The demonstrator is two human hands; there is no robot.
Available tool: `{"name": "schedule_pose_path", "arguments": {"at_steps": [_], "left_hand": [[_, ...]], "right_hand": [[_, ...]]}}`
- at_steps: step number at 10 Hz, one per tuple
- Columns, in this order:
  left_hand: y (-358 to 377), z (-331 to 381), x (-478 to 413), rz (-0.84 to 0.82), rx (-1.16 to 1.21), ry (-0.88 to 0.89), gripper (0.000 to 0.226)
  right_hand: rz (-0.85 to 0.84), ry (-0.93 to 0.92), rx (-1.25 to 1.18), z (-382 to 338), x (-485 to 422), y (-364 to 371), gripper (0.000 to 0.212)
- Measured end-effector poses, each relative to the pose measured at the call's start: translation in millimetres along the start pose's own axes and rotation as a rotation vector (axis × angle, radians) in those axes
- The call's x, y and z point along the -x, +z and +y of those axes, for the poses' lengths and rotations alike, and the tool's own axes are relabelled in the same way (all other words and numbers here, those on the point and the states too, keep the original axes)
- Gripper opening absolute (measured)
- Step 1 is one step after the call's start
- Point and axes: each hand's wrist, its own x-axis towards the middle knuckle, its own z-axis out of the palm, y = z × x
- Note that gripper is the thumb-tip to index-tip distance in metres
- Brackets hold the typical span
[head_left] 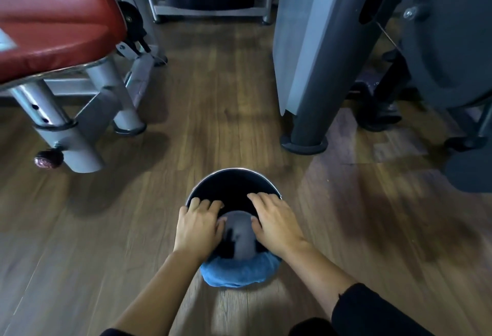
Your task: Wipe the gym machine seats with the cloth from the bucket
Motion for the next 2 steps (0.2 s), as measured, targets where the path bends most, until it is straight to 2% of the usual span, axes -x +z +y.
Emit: {"name": "schedule_pose_path", "arguments": {"at_steps": [2], "left_hand": [[-60, 17, 0, 0.045, 0.162, -0.095, 0.054]], "right_hand": [[0.162, 0.054, 0.027, -28, 6, -40, 0.061]]}}
